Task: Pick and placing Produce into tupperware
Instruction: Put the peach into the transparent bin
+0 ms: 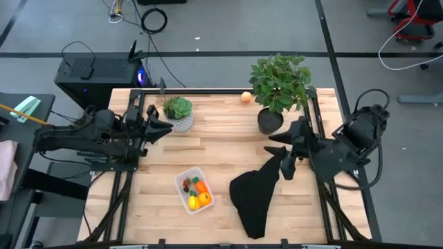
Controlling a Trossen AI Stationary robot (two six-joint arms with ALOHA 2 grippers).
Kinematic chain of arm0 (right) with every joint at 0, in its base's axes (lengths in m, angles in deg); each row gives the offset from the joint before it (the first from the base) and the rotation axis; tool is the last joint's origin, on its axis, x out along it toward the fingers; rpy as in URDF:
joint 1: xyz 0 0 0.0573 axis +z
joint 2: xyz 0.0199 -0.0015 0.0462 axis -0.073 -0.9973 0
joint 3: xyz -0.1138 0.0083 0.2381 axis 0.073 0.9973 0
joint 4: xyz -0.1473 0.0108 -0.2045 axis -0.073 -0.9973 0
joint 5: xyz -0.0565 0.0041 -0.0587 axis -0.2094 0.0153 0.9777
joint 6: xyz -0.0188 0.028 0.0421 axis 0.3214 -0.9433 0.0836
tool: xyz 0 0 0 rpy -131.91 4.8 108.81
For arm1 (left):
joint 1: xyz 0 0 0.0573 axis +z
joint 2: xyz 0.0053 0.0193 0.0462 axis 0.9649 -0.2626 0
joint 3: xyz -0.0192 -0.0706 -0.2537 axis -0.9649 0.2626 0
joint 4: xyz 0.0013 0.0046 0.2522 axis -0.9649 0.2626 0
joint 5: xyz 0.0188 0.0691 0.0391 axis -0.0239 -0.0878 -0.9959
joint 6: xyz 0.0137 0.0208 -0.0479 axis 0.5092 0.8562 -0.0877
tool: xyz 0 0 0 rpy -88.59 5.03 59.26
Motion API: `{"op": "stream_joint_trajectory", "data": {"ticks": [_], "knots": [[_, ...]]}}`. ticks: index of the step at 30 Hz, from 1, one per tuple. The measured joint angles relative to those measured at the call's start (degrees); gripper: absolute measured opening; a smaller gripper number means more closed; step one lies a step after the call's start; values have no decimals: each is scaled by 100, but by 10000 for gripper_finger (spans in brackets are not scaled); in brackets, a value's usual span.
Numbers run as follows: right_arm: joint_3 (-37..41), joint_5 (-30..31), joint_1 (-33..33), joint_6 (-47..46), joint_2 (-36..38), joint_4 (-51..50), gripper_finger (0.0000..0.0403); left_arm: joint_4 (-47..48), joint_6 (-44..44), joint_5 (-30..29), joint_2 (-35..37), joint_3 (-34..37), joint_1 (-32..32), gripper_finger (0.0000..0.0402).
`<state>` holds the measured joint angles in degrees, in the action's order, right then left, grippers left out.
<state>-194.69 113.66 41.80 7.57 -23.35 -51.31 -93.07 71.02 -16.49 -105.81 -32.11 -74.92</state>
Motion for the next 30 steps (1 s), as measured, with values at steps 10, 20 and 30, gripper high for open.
{"op": "stream_joint_trajectory", "data": {"ticks": [10, 20, 30], "knots": [[864, 66, 305, -1250, -2, -489, 181, 969, 365, -997, -923, -800, 39, 106], [1387, 24, 571, -1939, -2, -488, 181, 1614, 1113, -295, -2973, -2546, 1277, 169], [1389, 363, 1246, -2767, 0, -489, 181, 2471, 2182, 949, -5569, -4447, 2303, 244]]}}
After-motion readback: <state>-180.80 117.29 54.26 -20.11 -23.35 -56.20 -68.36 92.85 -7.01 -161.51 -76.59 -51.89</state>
